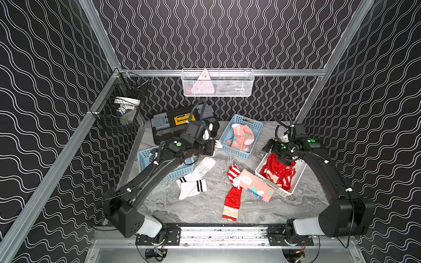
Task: Sort the socks into the basket by color
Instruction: Place the sock in the bin.
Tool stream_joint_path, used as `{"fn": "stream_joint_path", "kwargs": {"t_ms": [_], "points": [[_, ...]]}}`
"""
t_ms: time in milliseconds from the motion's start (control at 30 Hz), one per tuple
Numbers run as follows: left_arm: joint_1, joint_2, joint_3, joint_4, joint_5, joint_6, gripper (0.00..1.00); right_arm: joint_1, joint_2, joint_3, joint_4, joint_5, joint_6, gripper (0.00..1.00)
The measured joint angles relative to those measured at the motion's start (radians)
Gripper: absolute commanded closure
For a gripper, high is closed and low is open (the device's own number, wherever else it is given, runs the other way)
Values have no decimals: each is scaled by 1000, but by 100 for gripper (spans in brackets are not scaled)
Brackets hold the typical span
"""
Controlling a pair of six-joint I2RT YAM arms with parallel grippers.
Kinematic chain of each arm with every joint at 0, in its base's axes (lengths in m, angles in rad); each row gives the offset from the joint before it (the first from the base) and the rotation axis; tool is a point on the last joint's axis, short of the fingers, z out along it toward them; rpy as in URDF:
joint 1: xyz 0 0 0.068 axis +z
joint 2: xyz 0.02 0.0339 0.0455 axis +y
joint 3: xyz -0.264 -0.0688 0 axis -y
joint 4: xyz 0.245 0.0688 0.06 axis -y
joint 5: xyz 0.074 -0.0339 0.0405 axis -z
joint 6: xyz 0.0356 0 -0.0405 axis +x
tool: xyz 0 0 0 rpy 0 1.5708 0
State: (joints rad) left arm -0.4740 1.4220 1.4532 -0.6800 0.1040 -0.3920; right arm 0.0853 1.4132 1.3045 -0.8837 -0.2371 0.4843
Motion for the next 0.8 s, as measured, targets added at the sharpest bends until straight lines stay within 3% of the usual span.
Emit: {"fn": "stream_joint_path", "kwargs": {"t_ms": [200, 500, 800], "points": [[181, -80, -23, -105, -13, 24, 100, 28, 21, 20, -3, -12, -7, 0], [454, -72, -136, -151, -2, 82, 100, 68, 61, 48, -6, -36, -15, 0], [515, 54, -284, -48, 10, 109, 100, 78, 76, 42, -6, -53, -24, 0]]}}
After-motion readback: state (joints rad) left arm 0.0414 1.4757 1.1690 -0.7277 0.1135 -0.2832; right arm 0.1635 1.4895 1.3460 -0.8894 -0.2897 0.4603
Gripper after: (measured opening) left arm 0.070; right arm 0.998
